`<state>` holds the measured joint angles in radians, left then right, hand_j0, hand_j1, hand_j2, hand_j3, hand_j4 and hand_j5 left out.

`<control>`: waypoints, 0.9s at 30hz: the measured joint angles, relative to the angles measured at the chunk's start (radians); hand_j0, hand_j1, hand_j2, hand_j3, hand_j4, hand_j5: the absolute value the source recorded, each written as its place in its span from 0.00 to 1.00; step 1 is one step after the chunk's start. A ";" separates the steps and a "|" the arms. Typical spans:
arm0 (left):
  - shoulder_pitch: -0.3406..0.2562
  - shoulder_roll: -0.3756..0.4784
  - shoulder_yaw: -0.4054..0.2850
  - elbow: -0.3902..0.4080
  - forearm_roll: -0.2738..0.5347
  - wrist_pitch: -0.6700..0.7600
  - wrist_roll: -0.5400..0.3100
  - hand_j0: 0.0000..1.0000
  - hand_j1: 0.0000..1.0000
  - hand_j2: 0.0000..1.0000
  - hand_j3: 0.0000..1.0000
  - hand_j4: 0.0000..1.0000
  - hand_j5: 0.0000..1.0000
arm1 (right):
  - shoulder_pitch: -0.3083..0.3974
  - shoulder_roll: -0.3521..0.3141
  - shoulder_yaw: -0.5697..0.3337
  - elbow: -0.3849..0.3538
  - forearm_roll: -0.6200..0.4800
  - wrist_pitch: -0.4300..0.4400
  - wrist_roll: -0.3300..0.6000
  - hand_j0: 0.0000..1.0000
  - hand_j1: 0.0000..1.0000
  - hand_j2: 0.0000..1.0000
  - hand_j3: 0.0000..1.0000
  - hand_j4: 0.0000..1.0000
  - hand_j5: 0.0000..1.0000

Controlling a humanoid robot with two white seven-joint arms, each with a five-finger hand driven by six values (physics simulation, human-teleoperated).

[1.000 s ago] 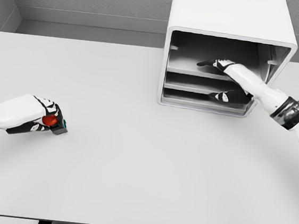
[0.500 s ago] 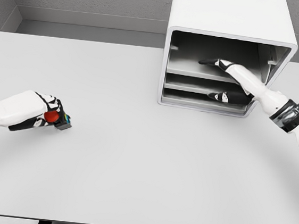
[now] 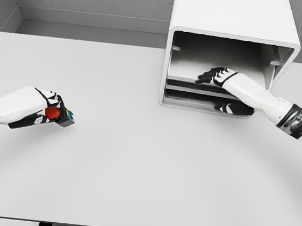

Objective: Slide open multi-storey tabletop storage cabinets and put open load switch and slide close multi-storey tabletop storage cabinets

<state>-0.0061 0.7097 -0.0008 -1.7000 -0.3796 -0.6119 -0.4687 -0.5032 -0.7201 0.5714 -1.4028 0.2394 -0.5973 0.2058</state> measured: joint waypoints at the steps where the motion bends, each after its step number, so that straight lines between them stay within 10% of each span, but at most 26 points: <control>1: 0.000 0.000 0.002 -0.003 0.002 0.000 0.000 0.35 0.35 0.35 0.35 0.35 0.35 | 0.003 -0.003 0.001 -0.005 0.003 -0.001 0.000 0.84 0.84 0.84 0.84 0.84 0.84; 27: 0.008 -0.022 0.011 -0.097 0.042 -0.001 0.000 0.34 0.34 0.34 0.34 0.34 0.34 | 0.158 -0.097 -0.097 -0.196 0.053 -0.014 0.011 0.84 0.84 0.84 0.84 0.84 0.84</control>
<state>0.0015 0.6880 0.0097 -1.7970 -0.3375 -0.6125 -0.4687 -0.3451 -0.8170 0.4741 -1.5984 0.2920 -0.6114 0.2172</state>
